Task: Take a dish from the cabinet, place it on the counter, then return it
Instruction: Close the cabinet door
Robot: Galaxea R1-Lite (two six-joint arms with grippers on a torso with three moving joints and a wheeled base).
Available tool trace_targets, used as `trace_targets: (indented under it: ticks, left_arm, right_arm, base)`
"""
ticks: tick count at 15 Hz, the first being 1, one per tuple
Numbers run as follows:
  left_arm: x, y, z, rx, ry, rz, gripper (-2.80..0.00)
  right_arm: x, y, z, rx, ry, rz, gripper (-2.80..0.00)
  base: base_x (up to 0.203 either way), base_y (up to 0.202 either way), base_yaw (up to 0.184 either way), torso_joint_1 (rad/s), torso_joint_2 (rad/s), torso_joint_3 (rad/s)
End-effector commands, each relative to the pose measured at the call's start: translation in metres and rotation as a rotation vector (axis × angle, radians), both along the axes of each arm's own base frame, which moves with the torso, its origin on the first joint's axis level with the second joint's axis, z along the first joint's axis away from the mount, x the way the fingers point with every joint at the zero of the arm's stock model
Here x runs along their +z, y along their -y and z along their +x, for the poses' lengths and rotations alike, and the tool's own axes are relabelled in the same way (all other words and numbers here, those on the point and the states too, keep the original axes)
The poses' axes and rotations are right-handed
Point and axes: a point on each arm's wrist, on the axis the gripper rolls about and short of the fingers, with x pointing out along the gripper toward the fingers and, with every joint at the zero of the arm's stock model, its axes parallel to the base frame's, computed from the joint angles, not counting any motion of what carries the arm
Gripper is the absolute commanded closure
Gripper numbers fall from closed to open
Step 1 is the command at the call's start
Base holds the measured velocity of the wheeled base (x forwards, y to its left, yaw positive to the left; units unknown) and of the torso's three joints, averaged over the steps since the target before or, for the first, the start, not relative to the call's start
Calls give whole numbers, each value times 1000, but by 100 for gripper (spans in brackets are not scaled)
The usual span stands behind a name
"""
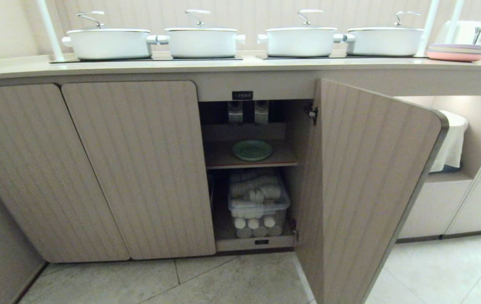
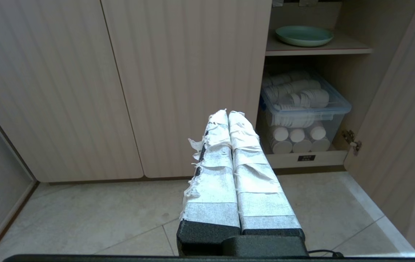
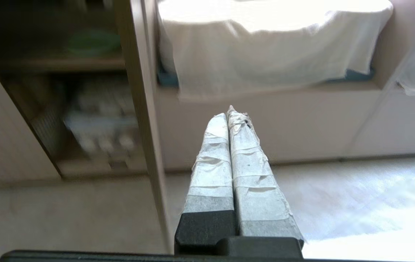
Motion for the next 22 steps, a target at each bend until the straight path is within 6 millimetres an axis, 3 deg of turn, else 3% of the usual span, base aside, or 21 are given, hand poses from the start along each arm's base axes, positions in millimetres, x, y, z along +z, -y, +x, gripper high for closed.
trace_targets:
  ticks: [1, 15, 22]
  left_arm:
    - [0, 0, 0, -1, 0, 0, 0]
    - [0, 0, 0, 0, 0, 0, 0]
    - [0, 0, 0, 1, 0, 0, 0]
  right_arm:
    - [7, 1, 12, -1, 13, 52, 0]
    - [33, 7, 57, -19, 6, 336, 0]
    - [38, 7, 80, 81, -14, 446, 0]
  base:
    - [0, 0, 0, 0, 0, 0]
    - [0, 0, 0, 0, 0, 0]
    - [0, 0, 0, 0, 0, 0]
